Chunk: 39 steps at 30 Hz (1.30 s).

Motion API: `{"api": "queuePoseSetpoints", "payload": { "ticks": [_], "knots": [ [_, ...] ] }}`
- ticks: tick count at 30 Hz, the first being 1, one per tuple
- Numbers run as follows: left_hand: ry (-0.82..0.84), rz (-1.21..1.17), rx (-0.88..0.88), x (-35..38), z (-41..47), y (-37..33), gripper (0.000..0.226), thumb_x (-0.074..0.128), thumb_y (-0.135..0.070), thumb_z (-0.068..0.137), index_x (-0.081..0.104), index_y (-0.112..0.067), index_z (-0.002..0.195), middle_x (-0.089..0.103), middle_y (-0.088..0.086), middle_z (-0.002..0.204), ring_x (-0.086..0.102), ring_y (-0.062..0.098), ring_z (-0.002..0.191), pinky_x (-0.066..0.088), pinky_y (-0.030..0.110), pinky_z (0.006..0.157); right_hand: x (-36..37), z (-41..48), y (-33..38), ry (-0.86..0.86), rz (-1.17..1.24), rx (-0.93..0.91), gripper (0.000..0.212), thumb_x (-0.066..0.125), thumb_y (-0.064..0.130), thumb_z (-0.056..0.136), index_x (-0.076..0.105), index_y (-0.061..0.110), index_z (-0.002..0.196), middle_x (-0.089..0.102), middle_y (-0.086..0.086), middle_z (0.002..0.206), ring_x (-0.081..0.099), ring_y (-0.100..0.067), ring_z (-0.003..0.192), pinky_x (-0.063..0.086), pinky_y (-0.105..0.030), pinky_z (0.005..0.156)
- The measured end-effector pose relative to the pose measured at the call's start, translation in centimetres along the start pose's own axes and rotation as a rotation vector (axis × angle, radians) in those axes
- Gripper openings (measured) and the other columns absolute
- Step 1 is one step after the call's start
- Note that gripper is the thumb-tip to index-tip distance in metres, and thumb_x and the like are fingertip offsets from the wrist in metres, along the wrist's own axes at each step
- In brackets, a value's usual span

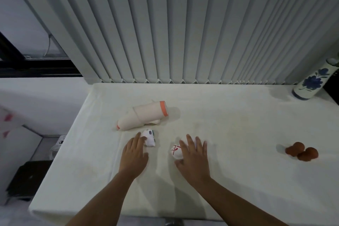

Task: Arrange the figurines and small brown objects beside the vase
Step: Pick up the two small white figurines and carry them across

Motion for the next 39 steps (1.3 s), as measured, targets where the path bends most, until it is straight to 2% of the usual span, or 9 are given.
{"api": "queuePoseSetpoints", "payload": {
  "ticks": [2,6,10,12,16,21,27,35,39],
  "knots": [
    [-0.004,-0.006,-0.007,-0.1,0.2,0.0,0.058,0.067,-0.019,0.076,0.045,-0.020,0.130,0.045,0.012,0.143,0.045,0.032,0.128,0.040,0.043,0.105,0.1,0.4,-0.5,0.000,0.023,-0.006,0.068,0.072,0.051,0.062,0.058,0.027,0.124,0.055,-0.011,0.138,0.050,-0.042,0.125,0.014,-0.056,0.108],
    [-0.017,-0.021,0.053,-0.1,1.2,0.1,0.066,0.072,-0.010,0.069,0.040,-0.026,0.124,0.058,0.013,0.111,0.057,0.035,0.102,0.051,0.042,0.084,0.2,0.5,-1.3,-0.012,0.032,-0.052,0.068,0.067,0.062,0.063,0.057,0.030,0.122,0.054,-0.007,0.139,0.050,-0.039,0.125,0.016,-0.057,0.109],
    [0.061,-0.089,0.029,0.0,1.9,-0.3,0.060,0.063,-0.008,0.080,0.041,-0.026,0.133,0.045,0.009,0.122,0.051,0.030,0.110,0.054,0.039,0.069,0.4,0.6,-1.6,-0.016,0.013,-0.094,0.068,0.070,0.064,0.061,0.059,0.030,0.119,0.056,-0.006,0.137,0.053,-0.037,0.122,0.028,-0.060,0.107],
    [0.058,-0.076,0.024,0.1,2.3,-0.7,0.057,0.059,-0.008,0.082,0.041,-0.027,0.133,0.041,0.008,0.129,0.050,0.030,0.114,0.055,0.040,0.069,0.4,0.6,-1.7,-0.022,0.005,-0.104,0.065,0.069,0.065,0.063,0.060,0.031,0.117,0.058,-0.007,0.136,0.055,-0.037,0.121,0.036,-0.062,0.104],
    [0.038,-0.054,0.042,0.2,3.0,-1.1,0.054,0.059,-0.005,0.081,0.043,-0.025,0.128,0.036,0.011,0.140,0.052,0.034,0.113,0.055,0.043,0.069,0.4,0.7,-2.3,-0.039,0.039,-0.121,0.055,0.057,0.066,0.073,0.058,0.035,0.119,0.056,-0.006,0.138,0.053,-0.037,0.122,0.034,-0.063,0.104],
    [-0.035,-0.151,0.116,0.0,3.3,-1.7,0.044,0.060,-0.004,0.077,0.054,-0.019,0.117,0.052,0.006,0.128,0.055,0.030,0.111,0.054,0.038,0.075,0.2,1.2,-2.8,-0.067,0.060,-0.138,0.048,0.041,0.062,0.085,0.058,0.034,0.121,0.058,-0.004,0.136,0.054,-0.037,0.121,0.035,-0.063,0.104],
    [-0.057,-0.224,0.201,-0.2,3.8,-3.3,0.042,0.061,-0.010,0.077,0.054,-0.021,0.118,0.054,0.003,0.122,0.054,0.025,0.111,0.052,0.035,0.081,-1.0,1.4,-2.8,-0.148,0.068,-0.080,0.057,0.015,0.050,0.100,0.059,0.023,0.122,0.062,-0.004,0.131,0.058,-0.034,0.119,0.042,-0.052,0.104],
    [-0.054,-0.276,0.237,-0.4,4.8,-5.3,0.036,0.062,-0.013,0.079,0.057,-0.019,0.114,0.058,0.001,0.117,0.054,0.022,0.110,0.046,0.029,0.086,-2.1,2.2,-3.1,-0.192,0.162,0.027,0.062,0.010,0.046,0.100,0.061,0.014,0.115,0.066,-0.005,0.121,0.062,-0.030,0.109,0.051,-0.043,0.095],
    [-0.045,-0.271,0.258,-0.5,5.1,-6.1,0.033,0.061,-0.016,0.081,0.058,-0.018,0.114,0.059,0.002,0.115,0.055,0.022,0.106,0.046,0.030,0.086,-1.7,2.7,-4.0,-0.212,0.167,-0.006,0.046,0.032,0.046,0.096,0.058,0.015,0.117,0.066,-0.003,0.120,0.063,-0.027,0.105,0.054,-0.039,0.089]
  ]
}}
Point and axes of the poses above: each hand's wrist, its own z-axis towards the middle knuckle, its own x-axis out of the palm, y = z × x, the point moved 3 cm from there along z, towards the middle knuckle
